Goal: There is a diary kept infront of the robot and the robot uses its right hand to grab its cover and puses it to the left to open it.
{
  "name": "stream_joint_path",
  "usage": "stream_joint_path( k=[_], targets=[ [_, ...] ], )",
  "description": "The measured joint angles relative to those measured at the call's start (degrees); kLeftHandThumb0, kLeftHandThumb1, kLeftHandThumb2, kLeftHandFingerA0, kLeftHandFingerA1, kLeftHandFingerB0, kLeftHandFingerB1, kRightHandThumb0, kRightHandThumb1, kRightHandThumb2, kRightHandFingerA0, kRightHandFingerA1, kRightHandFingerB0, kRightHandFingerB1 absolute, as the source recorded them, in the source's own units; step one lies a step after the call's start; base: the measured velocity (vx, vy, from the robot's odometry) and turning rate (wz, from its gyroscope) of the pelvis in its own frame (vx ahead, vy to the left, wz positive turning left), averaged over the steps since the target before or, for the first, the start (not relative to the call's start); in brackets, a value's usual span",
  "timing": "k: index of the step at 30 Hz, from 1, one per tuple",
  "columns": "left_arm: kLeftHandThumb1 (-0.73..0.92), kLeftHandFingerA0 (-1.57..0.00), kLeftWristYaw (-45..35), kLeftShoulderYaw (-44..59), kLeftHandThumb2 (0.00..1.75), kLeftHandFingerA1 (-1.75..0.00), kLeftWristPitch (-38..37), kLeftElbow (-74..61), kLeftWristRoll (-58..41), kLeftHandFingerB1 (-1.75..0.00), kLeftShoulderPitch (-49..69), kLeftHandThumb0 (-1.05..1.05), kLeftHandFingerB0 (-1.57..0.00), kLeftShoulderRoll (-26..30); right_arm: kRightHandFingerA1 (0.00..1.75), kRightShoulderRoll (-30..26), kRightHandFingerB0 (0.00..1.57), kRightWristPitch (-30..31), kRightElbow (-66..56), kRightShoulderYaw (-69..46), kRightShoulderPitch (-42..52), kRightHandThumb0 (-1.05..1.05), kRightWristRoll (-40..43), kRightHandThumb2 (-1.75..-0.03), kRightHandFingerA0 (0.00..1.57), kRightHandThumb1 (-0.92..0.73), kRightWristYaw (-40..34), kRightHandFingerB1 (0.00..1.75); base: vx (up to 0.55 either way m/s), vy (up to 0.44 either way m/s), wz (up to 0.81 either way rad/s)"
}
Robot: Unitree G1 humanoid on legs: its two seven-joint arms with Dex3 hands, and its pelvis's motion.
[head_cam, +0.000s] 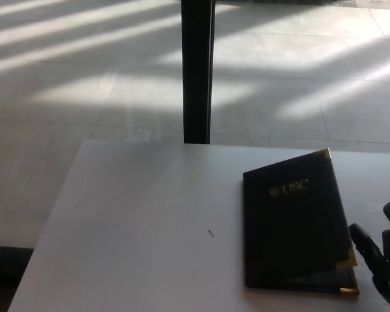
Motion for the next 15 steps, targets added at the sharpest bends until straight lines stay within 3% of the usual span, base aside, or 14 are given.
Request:
stream_joint_path(
  k=[1,2,3,4,9,10,11,15],
  targets=[
    [0.52,-0.11,0.0,-0.1,1.41,-0.98,0.0,0.0,-0.1,-0.86,0.0,-0.91,0.00,0.0,0.56,0.4,0.30,-0.2,-0.2,1.0,0.1,-0.83,-0.3,-0.78,0.39,-0.92,0.2,0.45,0.00,0.000,0.00],
    [0.92,-0.17,0.0,-0.1,1.09,-1.59,0.0,0.0,-0.1,-1.36,0.1,-1.05,-0.14,0.0,0.57,0.7,0.30,-0.4,-0.3,1.9,0.2,-0.85,-0.6,-0.78,0.42,-0.92,0.3,0.45,0.00,0.000,0.00],
    [0.92,-0.17,-0.1,-0.2,1.09,-1.59,0.0,0.0,-0.1,-1.36,0.1,-1.05,-0.14,0.0,0.57,1.0,0.30,-0.6,-0.4,2.7,0.2,-0.85,-1.0,-0.78,0.42,-0.92,0.4,0.45,0.00,0.000,0.00],
    [0.55,-0.10,-0.1,-0.3,1.43,-0.97,0.0,0.0,-0.1,-0.86,0.2,-0.92,0.00,0.0,0.55,1.4,0.31,-0.8,-0.6,3.5,0.2,-0.81,-1.4,-0.78,0.41,-0.92,0.4,0.43,0.00,0.000,0.00],
    [0.51,-0.15,0.0,-0.3,1.38,-0.97,0.0,0.0,-0.3,-0.84,0.0,-0.87,0.00,0.4,0.59,2.7,0.27,-1.3,-1.4,5.6,0.4,-0.84,-2.9,-0.79,0.37,-0.92,0.3,0.46,0.00,0.000,0.00],
    [0.92,-0.21,0.0,-0.3,1.06,-1.57,0.0,0.1,-0.3,-1.33,-0.1,-1.05,-0.14,0.6,0.59,2.9,0.27,-1.5,-1.4,5.8,0.7,-0.83,-3.1,-0.79,0.36,-0.92,0.3,0.46,0.00,0.000,0.00],
    [0.53,-0.11,0.1,-0.3,1.41,-0.97,0.0,0.2,-0.3,-0.86,-0.2,-0.92,0.00,0.7,0.59,3.2,0.26,-1.5,-1.4,5.9,1.0,-0.84,-3.3,-0.78,0.36,-0.91,0.3,0.45,0.00,0.000,0.00],
    [0.51,-0.13,0.2,-0.2,1.37,-0.93,0.0,0.2,-0.6,-0.81,-0.6,-0.82,0.00,0.7,0.60,4.9,0.27,-1.9,-1.4,6.8,2.8,-0.85,-4.2,-0.77,0.37,-0.92,0.2,0.47,0.00,0.000,0.00]
  ],
)
